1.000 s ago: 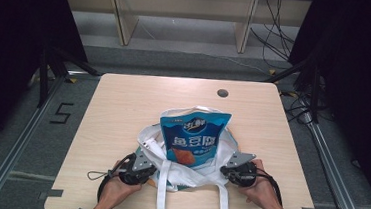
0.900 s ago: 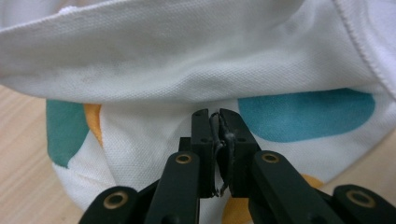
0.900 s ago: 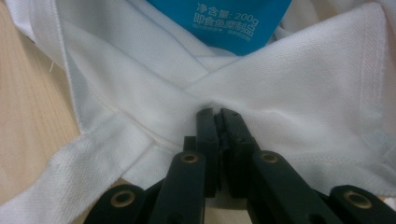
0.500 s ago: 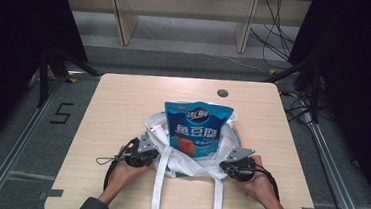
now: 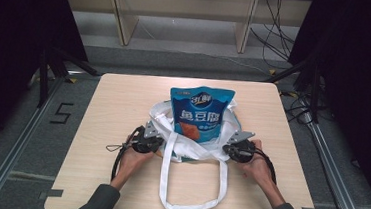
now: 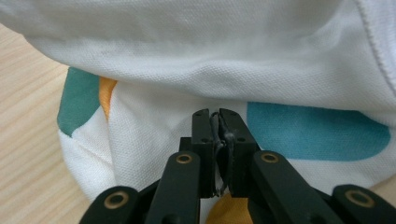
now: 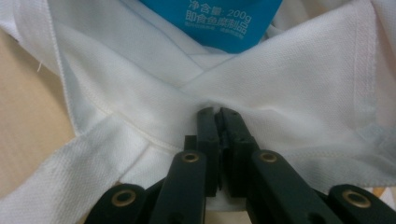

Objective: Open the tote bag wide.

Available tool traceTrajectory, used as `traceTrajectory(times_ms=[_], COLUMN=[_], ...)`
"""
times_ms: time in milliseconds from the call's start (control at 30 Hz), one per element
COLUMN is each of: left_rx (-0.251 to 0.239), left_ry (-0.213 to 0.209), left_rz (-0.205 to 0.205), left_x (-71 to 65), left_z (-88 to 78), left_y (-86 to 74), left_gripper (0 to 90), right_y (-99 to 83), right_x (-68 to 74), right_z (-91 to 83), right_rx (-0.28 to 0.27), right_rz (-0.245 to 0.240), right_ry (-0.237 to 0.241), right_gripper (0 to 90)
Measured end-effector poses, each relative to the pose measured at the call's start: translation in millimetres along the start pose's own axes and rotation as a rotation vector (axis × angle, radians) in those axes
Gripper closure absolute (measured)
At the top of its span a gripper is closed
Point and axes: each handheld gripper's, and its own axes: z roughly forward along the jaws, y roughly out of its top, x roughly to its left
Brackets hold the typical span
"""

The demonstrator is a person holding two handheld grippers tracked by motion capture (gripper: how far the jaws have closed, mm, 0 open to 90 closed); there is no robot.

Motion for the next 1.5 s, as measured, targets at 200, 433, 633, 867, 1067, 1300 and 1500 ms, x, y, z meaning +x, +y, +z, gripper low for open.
traceTrajectory(times_ms=[200,433,633,867,1067,1300,1500], left_rx=[-0.007,-0.019,-0.015,0.0,-0.048,-0.067,-0.094], left_ry=[0.0,-0.001,0.002,-0.063,-0.055,-0.047,-0.061], left_rz=[-0.001,-0.017,0.002,0.019,0.0,-0.031,-0.052], left_x=[2.5,2.0,-0.8,-1.5,-3.1,-3.8,-10.8], left_z=[2.2,2.8,-0.3,-19.8,-46.2,-56.4,-63.7], left_y=[1.3,-0.1,1.6,8.7,9.4,2.4,-5.7], left_gripper=[83.9,83.5,76.2,55.9,40.7,32.6,29.1], right_y=[3.2,2.0,2.8,12.0,11.4,5.0,1.9], right_x=[-5.3,-7.4,-8.0,-13.3,-12.5,-7.0,-1.2], right_z=[4.8,3.6,-0.2,-32.2,-59.6,-69.4,-70.8], right_rx=[0.0,0.001,-0.025,-0.117,-0.21,-0.196,-0.2], right_rz=[0.007,0.006,0.03,0.034,0.08,0.108,0.126], right_ry=[-0.007,-0.005,0.001,-0.032,-0.068,-0.056,-0.034], right_gripper=[87.2,87.0,82.8,72.7,54.8,44.9,40.8])
